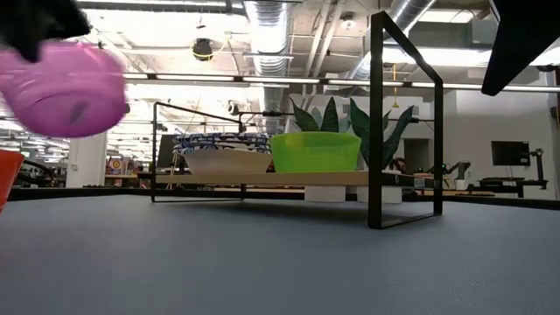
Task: Place and stack bowls onto a shelf
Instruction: Stack the purple bowl on top of the green bowl on the shelf
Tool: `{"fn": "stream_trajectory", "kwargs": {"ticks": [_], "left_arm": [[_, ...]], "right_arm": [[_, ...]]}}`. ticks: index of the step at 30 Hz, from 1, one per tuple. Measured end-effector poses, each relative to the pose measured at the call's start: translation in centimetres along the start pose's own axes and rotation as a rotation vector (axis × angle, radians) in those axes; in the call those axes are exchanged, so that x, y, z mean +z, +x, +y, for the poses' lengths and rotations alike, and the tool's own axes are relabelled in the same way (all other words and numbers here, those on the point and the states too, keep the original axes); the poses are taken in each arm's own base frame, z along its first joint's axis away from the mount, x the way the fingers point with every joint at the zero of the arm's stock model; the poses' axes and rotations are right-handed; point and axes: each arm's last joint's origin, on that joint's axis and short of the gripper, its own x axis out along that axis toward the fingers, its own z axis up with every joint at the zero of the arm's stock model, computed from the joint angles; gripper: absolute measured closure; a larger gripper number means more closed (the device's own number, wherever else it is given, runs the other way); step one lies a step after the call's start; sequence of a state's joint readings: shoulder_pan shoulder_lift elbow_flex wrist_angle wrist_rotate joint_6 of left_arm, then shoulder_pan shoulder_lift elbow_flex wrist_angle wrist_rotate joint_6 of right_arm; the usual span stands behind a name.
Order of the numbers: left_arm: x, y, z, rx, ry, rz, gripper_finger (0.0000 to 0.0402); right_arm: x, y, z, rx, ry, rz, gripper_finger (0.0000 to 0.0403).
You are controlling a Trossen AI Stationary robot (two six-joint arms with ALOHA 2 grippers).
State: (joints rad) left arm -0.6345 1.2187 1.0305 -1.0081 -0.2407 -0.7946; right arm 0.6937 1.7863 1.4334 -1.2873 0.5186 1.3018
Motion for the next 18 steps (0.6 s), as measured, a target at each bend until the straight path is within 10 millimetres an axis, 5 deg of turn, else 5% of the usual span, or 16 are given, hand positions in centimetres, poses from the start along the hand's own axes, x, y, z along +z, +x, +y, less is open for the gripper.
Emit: {"fn": "stream_trajectory", "kwargs": {"ticks": [10,18], "left_arm": [[6.3,-3.4,1.8,0.104,0.184,-0.244,0.0402],[11.4,-3.7,3.2,0.217,0.439,-0.261,0.0402]], "right_arm": [[0.1,0.0,0.1,0.005,0.005,-0.006,0.0372],[0.1,0.0,0.1,0.003,0.005,-0.016,0.0372]]}}
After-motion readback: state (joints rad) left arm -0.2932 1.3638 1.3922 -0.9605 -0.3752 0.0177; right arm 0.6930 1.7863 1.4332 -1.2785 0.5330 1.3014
